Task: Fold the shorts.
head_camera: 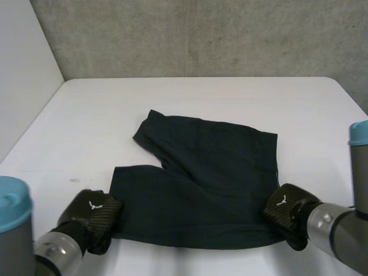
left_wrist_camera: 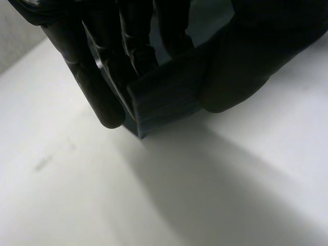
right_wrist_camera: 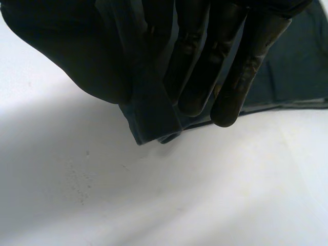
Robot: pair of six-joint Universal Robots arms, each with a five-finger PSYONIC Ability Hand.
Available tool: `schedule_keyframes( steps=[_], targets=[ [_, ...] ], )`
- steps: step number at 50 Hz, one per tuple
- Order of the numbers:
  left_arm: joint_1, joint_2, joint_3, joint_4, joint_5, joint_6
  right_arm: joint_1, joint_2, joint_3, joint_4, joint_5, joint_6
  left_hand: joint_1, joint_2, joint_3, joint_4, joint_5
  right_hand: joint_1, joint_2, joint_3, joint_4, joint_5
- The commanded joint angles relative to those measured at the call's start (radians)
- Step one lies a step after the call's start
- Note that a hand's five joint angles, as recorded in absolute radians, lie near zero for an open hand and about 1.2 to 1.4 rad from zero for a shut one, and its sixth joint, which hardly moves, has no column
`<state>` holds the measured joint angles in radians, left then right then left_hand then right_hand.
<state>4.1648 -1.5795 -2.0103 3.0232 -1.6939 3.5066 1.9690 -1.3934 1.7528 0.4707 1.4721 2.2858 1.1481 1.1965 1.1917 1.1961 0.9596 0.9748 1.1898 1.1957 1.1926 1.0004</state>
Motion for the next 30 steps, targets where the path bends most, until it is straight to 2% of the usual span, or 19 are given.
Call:
schedule_keyframes(
  steps=[1, 7, 12, 24, 30],
  targets=[
    [-0.005, 0.311, 0.212, -0.136, 0.010, 0.107, -0.001, -0.263, -0.143, 0.054, -0.007, -0.009, 0.248, 0.200, 0.205, 0.200, 0.262, 0.421, 0.207, 0.201, 0.204, 0.221],
    [-0.008, 0.311, 0.236, -0.135, 0.019, 0.127, -0.002, -0.308, -0.188, 0.069, -0.009, -0.006, 0.248, 0.200, 0.205, 0.200, 0.262, 0.421, 0.207, 0.201, 0.204, 0.221],
    [-0.005, 0.179, 0.228, -0.123, 0.026, 0.127, -0.001, -0.268, -0.181, 0.071, -0.001, -0.009, 0.248, 0.200, 0.205, 0.200, 0.262, 0.421, 0.207, 0.201, 0.204, 0.221],
    [-0.002, -0.227, 0.346, 0.071, 0.020, 0.152, 0.005, 0.074, -0.217, 0.017, 0.004, -0.006, 0.248, 0.200, 0.205, 0.200, 0.262, 0.421, 0.207, 0.201, 0.204, 0.221],
    [-0.002, -0.486, 0.617, 0.100, 0.010, 0.183, 0.013, 0.214, -0.369, -0.035, 0.056, -0.005, 0.248, 0.200, 0.205, 0.200, 0.262, 0.421, 0.207, 0.201, 0.204, 0.221]
  ],
)
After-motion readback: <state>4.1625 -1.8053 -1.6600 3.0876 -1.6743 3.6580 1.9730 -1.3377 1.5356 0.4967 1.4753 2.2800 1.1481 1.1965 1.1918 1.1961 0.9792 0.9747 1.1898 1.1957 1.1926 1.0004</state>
